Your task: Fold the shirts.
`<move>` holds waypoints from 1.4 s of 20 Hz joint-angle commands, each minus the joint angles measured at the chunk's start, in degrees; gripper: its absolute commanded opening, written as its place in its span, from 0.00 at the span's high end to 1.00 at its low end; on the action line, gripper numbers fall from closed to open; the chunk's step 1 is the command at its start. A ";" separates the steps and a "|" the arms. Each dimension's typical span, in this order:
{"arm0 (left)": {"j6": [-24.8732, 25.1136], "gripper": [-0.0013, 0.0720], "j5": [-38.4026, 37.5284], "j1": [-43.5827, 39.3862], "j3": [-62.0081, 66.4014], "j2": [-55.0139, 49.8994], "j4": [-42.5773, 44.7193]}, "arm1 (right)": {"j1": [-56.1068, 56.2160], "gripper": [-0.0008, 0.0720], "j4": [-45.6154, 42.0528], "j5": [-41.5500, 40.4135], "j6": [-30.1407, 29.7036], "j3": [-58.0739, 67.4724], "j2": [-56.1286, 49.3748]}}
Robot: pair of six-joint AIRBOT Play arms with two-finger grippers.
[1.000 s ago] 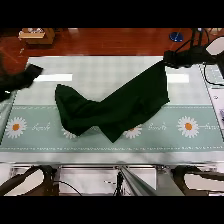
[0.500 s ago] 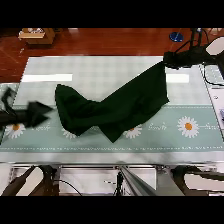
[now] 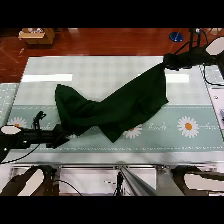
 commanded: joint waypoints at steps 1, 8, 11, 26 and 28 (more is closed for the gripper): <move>-0.92 0.10 8.17 -6.12 -0.94 -3.52 0.11 | 0.04 0.96 0.00 0.87 -0.04 -0.02 -0.02; -0.72 0.16 21.70 -11.85 -0.57 -8.37 -3.82 | 0.04 0.96 0.15 4.63 -0.04 -0.02 -0.02; -0.74 0.16 22.12 -11.76 -0.24 -8.37 -3.80 | 0.04 0.96 0.33 5.16 -0.04 -0.02 -0.02; -0.92 0.57 23.21 -7.74 1.92 -6.84 -1.44 | 0.07 0.96 0.37 6.10 -0.04 -0.02 -0.02; -0.92 0.72 24.55 -7.74 1.92 -6.86 -1.46 | 0.04 0.96 0.37 6.10 -0.02 -0.02 -0.02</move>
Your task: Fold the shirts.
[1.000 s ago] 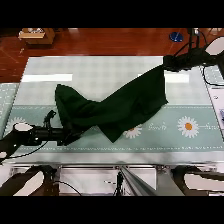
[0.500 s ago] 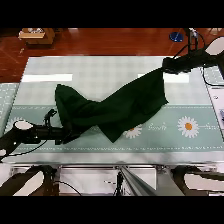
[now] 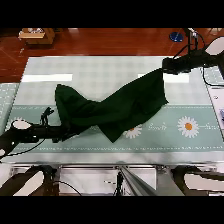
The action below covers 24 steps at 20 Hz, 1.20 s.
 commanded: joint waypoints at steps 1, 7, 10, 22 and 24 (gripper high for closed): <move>0.15 0.89 13.68 0.07 0.02 0.02 -0.50 | 0.04 0.96 0.00 0.00 0.00 -0.02 -0.02; 0.55 0.95 11.58 0.07 1.22 0.50 -0.52 | 0.04 0.96 0.09 0.00 0.00 -0.02 0.11; 4.55 0.95 6.01 0.09 7.13 4.96 -1.90 | -0.02 0.96 0.20 -1.14 -0.04 0.04 2.45; 4.50 0.95 8.81 0.17 59.45 27.65 -2.60 | 0.00 0.96 0.57 -12.31 1.57 0.04 39.36; 4.50 0.95 8.87 0.17 65.24 27.67 -2.62 | 0.00 0.96 0.57 -16.09 4.63 0.04 45.22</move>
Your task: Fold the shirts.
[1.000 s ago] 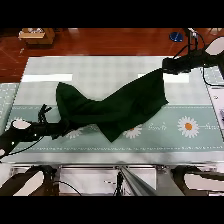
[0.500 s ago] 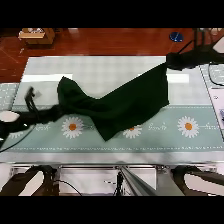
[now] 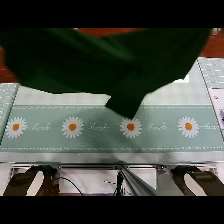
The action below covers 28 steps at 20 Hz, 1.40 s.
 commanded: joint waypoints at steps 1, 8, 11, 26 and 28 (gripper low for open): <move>0.00 0.95 1.38 0.04 11.98 1.27 0.22 | 0.00 0.96 -0.13 -7.37 4.92 0.17 10.84; -2.78 0.95 -1.44 0.04 26.95 4.90 5.03 | 0.00 0.96 -6.75 -4.85 8.55 17.94 16.35; -16.55 0.95 -15.08 0.04 31.19 7.17 16.96 | 0.00 0.96 -17.07 6.69 13.03 25.49 16.37; -26.84 0.95 -48.74 -0.07 8.39 8.68 24.57 | 0.07 0.96 -24.41 53.13 -0.04 24.35 -5.92; -26.60 0.95 -41.22 -0.07 -0.76 8.26 24.46 | 0.07 0.96 -24.46 49.40 -1.25 24.37 -13.90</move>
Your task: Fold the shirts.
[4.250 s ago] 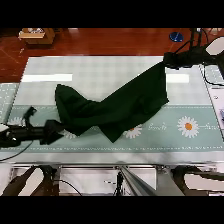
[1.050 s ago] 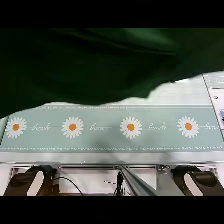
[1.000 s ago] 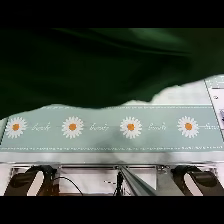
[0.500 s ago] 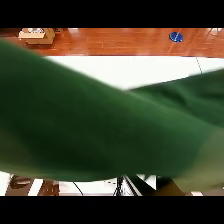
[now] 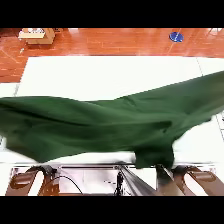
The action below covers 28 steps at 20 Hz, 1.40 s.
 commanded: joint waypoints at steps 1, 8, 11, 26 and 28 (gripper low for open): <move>1.25 0.95 9.07 0.00 -14.93 -1.07 0.13 | 0.07 0.96 0.11 -3.76 -2.78 -0.79 -12.50; 13.29 0.95 37.16 0.00 -25.49 -19.34 -0.85 | 0.07 0.96 6.47 -23.69 -3.52 -0.79 -33.53; 17.75 0.95 46.01 -0.02 -25.49 -29.64 -0.98 | 0.07 0.96 11.08 -34.01 -3.48 -0.79 -38.34; 22.45 0.53 53.66 2.01 -22.43 -50.31 0.63 | -0.76 0.43 16.72 -36.06 -3.17 0.33 -49.22; 23.12 0.24 44.65 5.88 -16.41 -49.11 5.73 | -2.56 0.38 14.12 -31.58 -4.22 3.19 -45.81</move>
